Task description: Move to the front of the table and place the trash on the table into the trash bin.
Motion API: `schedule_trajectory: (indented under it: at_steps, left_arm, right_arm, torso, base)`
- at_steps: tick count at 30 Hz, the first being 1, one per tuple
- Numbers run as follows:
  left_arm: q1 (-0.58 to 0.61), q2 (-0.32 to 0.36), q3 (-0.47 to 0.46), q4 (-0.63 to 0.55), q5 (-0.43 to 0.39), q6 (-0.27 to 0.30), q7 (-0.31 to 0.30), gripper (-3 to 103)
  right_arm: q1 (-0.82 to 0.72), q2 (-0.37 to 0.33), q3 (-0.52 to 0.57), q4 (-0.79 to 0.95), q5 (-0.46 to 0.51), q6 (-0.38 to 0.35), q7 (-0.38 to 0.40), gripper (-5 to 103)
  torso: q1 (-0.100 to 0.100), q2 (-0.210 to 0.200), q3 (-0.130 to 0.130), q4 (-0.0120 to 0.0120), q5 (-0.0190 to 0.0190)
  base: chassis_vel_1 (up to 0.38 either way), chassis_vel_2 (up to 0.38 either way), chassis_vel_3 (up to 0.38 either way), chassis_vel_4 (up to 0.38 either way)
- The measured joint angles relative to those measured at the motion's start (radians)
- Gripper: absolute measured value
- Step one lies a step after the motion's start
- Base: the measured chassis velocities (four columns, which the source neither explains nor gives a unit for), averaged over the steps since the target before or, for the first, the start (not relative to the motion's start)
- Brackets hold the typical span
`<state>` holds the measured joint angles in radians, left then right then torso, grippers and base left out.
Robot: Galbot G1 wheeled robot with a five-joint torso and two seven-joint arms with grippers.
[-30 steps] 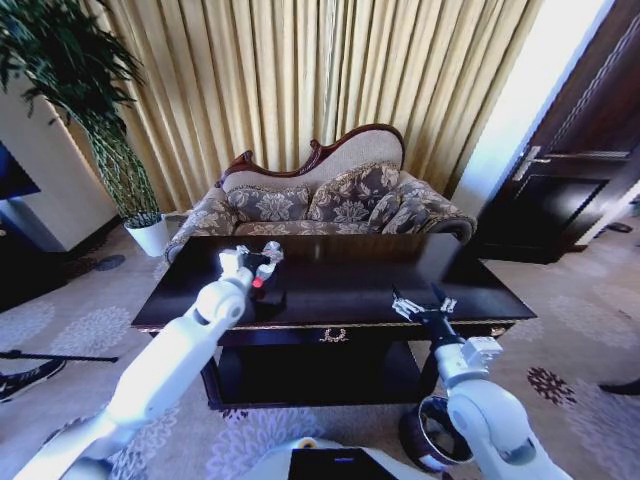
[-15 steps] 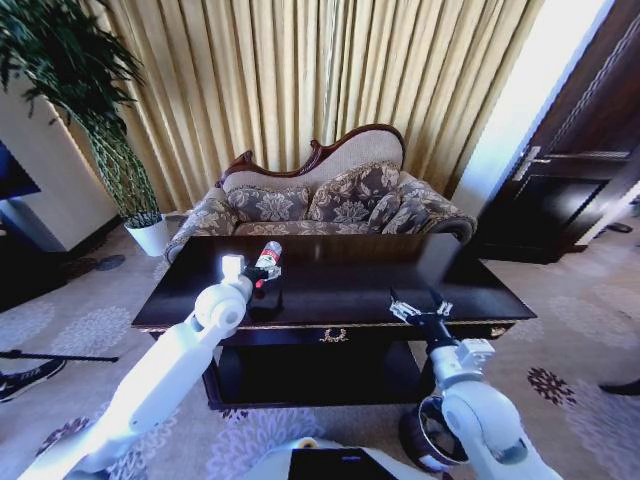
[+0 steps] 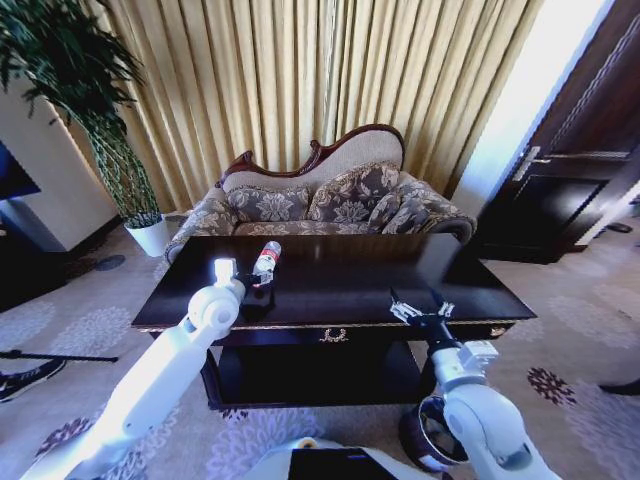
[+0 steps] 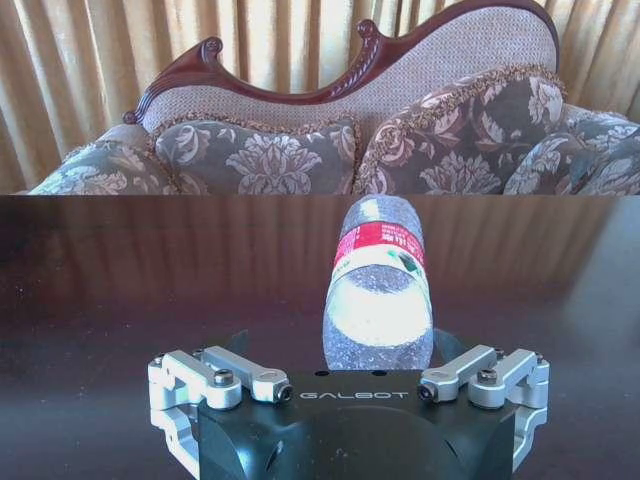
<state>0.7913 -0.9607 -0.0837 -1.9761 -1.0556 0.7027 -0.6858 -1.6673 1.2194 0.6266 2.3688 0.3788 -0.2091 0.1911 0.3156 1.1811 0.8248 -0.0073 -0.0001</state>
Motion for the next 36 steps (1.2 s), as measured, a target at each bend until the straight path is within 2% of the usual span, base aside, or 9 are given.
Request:
schedule_trajectory:
  at_steps: [10,11,14,18,20,23,29,31,36]
  left_arm:
    - [-0.003,0.009,0.002,0.026,0.036,-0.034,0.040,102]
    - [-0.004,0.009,0.003,0.033,0.037,-0.037,0.046,93]
    - [-0.004,0.009,0.003,0.038,0.038,-0.041,0.055,88]
    - [-0.008,0.011,0.004,0.044,0.038,-0.047,0.069,66]
    - [-0.009,0.012,0.004,0.045,0.038,-0.048,0.071,66]
    - [-0.011,0.014,0.003,0.049,0.038,-0.051,0.079,49]
    - [-0.008,0.016,0.001,0.055,0.043,-0.061,0.096,37]
    - [-0.005,0.018,0.001,0.061,0.067,-0.073,0.118,34]
    - [-0.004,0.019,0.010,0.092,0.250,-0.168,0.217,28]
  right_arm:
    - [-0.018,-0.003,0.009,0.018,0.003,0.005,0.002,100]
    - [-0.020,-0.001,0.010,0.020,0.003,0.007,0.002,100]
    - [-0.021,0.003,0.010,0.021,0.003,0.010,0.002,100]
    - [-0.022,0.008,0.011,0.017,0.000,0.020,0.003,100]
    - [-0.022,0.008,0.011,0.017,0.000,0.020,0.003,100]
    - [-0.022,0.009,0.013,0.016,0.000,0.020,0.003,100]
    - [-0.022,0.014,0.011,0.010,-0.001,0.020,0.003,100]
    - [-0.021,0.013,0.009,0.008,-0.002,0.020,0.003,100]
    - [-0.013,-0.007,0.000,0.007,0.014,0.020,0.003,100]
  torso:
    - [0.000,0.000,0.000,-0.0001,0.0000]
    - [0.000,0.000,0.000,-0.0001,0.0000]
    - [0.000,0.000,0.000,-0.0001,0.0000]
    - [0.000,0.000,0.000,-0.0001,0.0001]
    - [0.000,0.000,0.000,-0.0001,0.0001]
    - [0.000,0.000,0.000,-0.0001,0.0001]
    - [0.000,0.000,0.000,-0.0001,0.0001]
    - [0.000,0.000,0.000,-0.0001,0.0001]
    - [0.000,0.000,0.000,-0.0001,0.0000]
  base:
    - [0.000,0.000,0.000,0.000]
    - [0.000,0.000,0.000,0.000]
    - [0.000,0.000,0.000,0.000]
    - [0.000,0.000,0.000,0.000]
    - [0.000,0.000,0.000,0.000]
    - [0.000,0.000,0.000,0.000]
    - [0.000,0.000,0.000,0.000]
    - [0.000,0.000,0.000,0.000]
    - [0.000,0.000,0.000,0.000]
